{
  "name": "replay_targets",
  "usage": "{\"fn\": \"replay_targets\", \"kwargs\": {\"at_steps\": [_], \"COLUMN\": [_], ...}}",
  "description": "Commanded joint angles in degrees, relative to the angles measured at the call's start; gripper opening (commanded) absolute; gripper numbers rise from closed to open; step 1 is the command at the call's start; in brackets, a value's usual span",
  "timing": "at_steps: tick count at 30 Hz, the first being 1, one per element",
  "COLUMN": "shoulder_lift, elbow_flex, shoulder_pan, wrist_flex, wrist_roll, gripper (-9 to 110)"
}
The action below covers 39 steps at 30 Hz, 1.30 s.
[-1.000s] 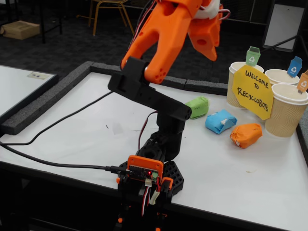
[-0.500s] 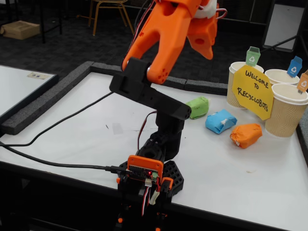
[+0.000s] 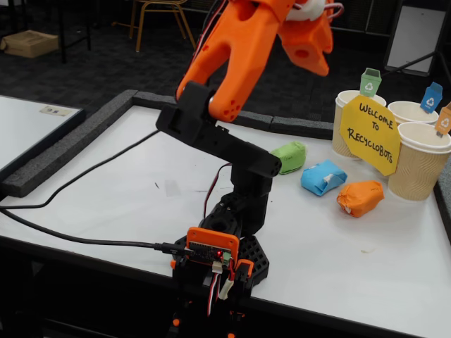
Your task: Sort rubbish by color.
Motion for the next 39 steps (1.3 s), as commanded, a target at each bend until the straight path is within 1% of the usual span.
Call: {"fn": "replay_targets", "kwargs": {"at_steps": [1, 7, 12, 19, 23, 26, 33, 37, 39], "shoulder_lift": [0.0, -0.3, -1.5, -9.1, -13.4, -15.4, -19.3, -23.6, -25.2], "elbow_flex": [-7.1, -8.8, -8.8, -7.4, -4.9, -2.6, 4.1, 5.0, 5.8], "shoulder_pan": [2.4, 2.5, 4.5, 7.6, 9.8, 11.2, 17.1, 19.0, 20.1], "wrist_flex": [-3.3, -4.0, -3.7, -0.1, -0.4, -0.5, -3.0, -4.2, -4.1], "wrist_roll": [-1.1, -1.1, -1.1, -1.1, -1.2, -9.8, -36.0, -45.9, -52.6], "gripper": [10, 11, 11, 11, 11, 10, 8, 8, 8]}}
